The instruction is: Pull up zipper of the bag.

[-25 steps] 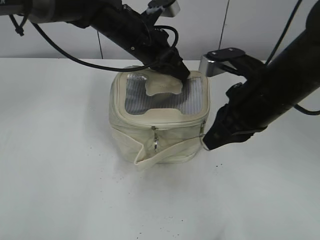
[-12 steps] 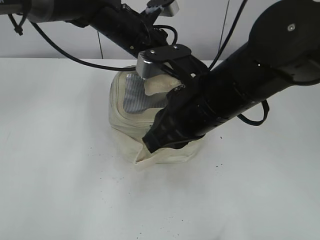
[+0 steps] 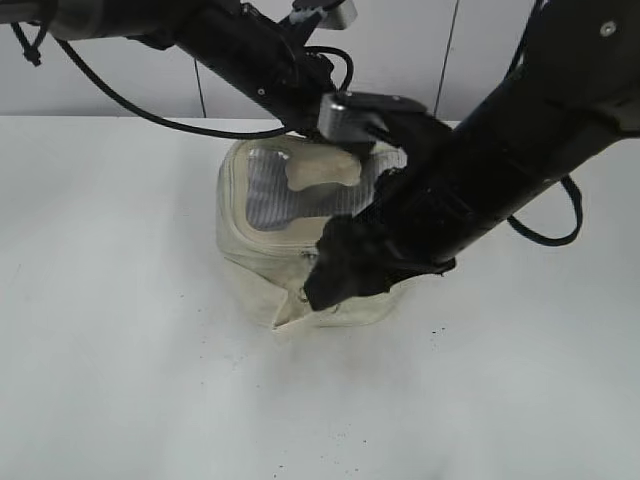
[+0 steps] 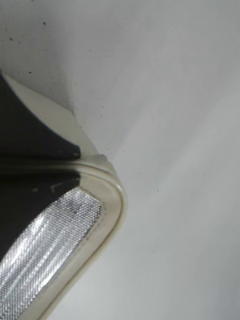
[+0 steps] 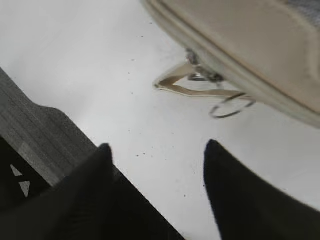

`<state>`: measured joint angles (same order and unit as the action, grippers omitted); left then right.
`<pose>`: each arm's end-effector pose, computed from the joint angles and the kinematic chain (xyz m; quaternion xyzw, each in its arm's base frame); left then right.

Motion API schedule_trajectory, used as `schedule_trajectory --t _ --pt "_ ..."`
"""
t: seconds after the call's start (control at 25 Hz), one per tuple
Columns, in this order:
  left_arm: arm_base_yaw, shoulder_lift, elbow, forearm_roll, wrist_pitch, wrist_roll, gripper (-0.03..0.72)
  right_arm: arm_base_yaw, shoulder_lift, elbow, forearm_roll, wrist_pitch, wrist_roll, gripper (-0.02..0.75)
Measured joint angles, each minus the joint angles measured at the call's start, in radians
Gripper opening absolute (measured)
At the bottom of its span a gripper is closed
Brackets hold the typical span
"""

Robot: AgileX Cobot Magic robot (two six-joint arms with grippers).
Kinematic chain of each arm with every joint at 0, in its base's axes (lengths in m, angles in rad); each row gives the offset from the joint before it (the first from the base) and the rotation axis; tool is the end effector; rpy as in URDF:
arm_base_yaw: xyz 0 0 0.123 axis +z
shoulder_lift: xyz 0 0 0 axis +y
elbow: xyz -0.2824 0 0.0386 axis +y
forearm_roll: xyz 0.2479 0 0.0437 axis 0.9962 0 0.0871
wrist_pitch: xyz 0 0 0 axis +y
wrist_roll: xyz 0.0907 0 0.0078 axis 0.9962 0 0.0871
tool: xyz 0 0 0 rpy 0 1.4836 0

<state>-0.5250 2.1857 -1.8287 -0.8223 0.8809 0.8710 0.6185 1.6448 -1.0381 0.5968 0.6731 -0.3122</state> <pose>0.3938 -0.2876 0.2242 0.4348 0.8054 -0.3163 0.2493 0.2473 0.2152 0.2202 -0.2503 0.9248 0.2480 0.1435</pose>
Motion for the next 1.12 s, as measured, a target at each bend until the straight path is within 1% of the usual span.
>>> schedule_trajectory --t 0.04,0.08,0.16,0.24,0.32,0.44,0.6,0.68,0.76,0.84,0.92,1.0,1.12 --pt "0.0 -0.008 0.001 0.007 0.001 0.0 0.073 -0.018 -0.005 -0.003 -0.002 0.011 0.008 0.496" --pt "0.0 -0.017 0.001 0.015 0.002 0.0 0.1 -0.04 -0.015 -0.005 -0.005 0.015 0.013 0.559" --pt "0.001 -0.051 0.0 0.023 -0.001 -0.001 0.162 -0.089 -0.047 -0.006 -0.015 0.021 0.027 0.619" --pt "0.007 -0.094 -0.001 0.041 0.011 -0.023 0.229 -0.146 -0.084 -0.008 -0.035 0.027 0.041 0.641" --pt "0.016 -0.135 -0.001 0.073 0.032 -0.069 0.272 -0.209 -0.119 -0.008 -0.077 0.035 0.067 0.642" --pt "0.041 -0.184 -0.001 0.164 0.076 -0.175 0.295 -0.306 -0.164 -0.009 -0.196 0.083 0.134 0.636" --pt "0.086 -0.264 -0.001 0.364 0.143 -0.382 0.302 -0.384 -0.218 -0.01 -0.401 0.19 0.254 0.625" --pt "0.112 -0.308 -0.001 0.478 0.19 -0.487 0.302 -0.408 -0.251 -0.01 -0.494 0.248 0.312 0.614" --pt "0.138 -0.359 -0.001 0.596 0.251 -0.577 0.302 -0.415 -0.286 -0.01 -0.558 0.306 0.348 0.601" --pt "0.165 -0.407 -0.001 0.698 0.305 -0.645 0.302 -0.416 -0.332 0.0 -0.585 0.344 0.366 0.596" --pt "0.191 -0.457 -0.001 0.799 0.327 -0.707 0.302 -0.416 -0.381 0.021 -0.588 0.376 0.371 0.595" --pt "0.214 -0.521 0.01 0.858 0.331 -0.766 0.302 -0.416 -0.438 0.05 -0.597 0.407 0.372 0.594" --pt "0.24 -0.64 0.065 0.896 0.332 -0.796 0.302 -0.416 -0.556 0.103 -0.597 0.447 0.374 0.594"
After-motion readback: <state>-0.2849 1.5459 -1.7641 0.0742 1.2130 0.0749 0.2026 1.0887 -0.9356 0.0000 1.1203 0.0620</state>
